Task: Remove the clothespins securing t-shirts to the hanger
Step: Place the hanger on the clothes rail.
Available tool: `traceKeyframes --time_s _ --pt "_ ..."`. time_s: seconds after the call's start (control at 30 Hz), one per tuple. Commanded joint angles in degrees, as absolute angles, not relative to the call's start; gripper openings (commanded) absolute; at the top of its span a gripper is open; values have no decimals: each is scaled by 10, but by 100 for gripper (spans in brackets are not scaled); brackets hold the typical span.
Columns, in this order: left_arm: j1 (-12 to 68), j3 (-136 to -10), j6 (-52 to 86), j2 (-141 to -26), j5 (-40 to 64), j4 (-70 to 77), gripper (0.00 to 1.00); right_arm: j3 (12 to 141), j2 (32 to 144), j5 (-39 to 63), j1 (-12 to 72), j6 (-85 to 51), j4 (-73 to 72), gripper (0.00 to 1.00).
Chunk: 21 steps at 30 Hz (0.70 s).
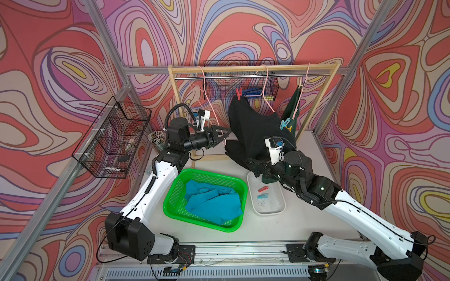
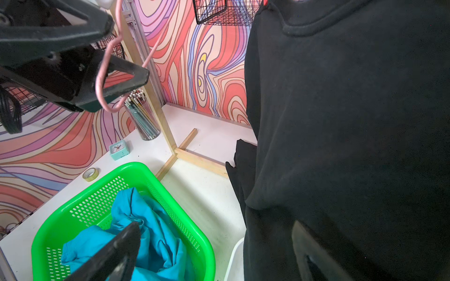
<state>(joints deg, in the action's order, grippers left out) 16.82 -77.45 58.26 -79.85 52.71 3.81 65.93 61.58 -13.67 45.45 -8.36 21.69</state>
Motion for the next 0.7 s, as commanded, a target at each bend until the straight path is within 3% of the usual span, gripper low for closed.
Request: traceKeyframes --time_s 0.0,0.23,0.33,0.67 --pt "165 -765 568 -778 519 32 69 666 599 -125 456 -79 232 98" --pt "165 -762 553 -762 512 11 85 680 590 -66 456 -76 257 98" --pt "165 -761 537 -749 503 -9 100 696 586 -28 456 -76 273 98" --pt "165 -794 448 -697 432 -146 100 764 582 25 456 -82 320 98"
